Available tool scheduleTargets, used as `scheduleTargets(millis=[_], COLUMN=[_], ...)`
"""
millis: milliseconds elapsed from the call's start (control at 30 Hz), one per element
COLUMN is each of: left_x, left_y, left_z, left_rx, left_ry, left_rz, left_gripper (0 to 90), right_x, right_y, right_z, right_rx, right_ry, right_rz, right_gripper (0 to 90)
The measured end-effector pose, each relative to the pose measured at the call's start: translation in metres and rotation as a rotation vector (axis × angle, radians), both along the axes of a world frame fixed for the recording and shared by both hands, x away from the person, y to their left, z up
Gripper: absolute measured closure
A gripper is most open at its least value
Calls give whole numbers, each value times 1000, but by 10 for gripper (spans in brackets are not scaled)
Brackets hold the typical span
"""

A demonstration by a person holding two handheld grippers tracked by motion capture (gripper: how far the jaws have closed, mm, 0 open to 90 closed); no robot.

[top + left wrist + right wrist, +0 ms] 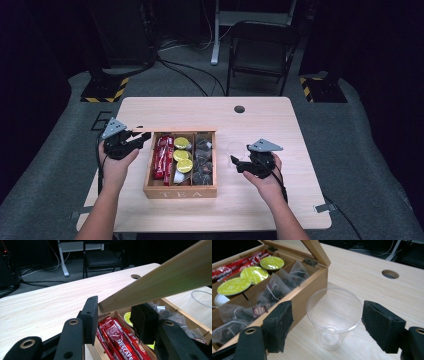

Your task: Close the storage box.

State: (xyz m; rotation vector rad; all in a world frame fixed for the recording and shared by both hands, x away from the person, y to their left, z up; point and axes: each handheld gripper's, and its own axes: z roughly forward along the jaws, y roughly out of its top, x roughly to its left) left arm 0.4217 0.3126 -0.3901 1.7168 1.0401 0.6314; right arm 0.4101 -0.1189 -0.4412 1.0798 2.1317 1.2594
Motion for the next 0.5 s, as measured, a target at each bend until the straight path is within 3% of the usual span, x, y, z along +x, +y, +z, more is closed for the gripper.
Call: scheduleTargets(millis=[167,300,500], left_x=[-1,-3,-4], left_y=[0,0,-2], left_z=[0,-1,-3], left_rx=[7,10,10], left_ry=[2,6,6], left_rz=[0,-3,5], left_gripper=[578,575,572], right_x=[2,7,13], right_y=[-4,-5,0], right_z=[-6,-10,-21], right_rx=[-8,24,-23], right_ry=[13,30,41], right_rz=[-13,-21,-31], right_gripper=[213,202,179])
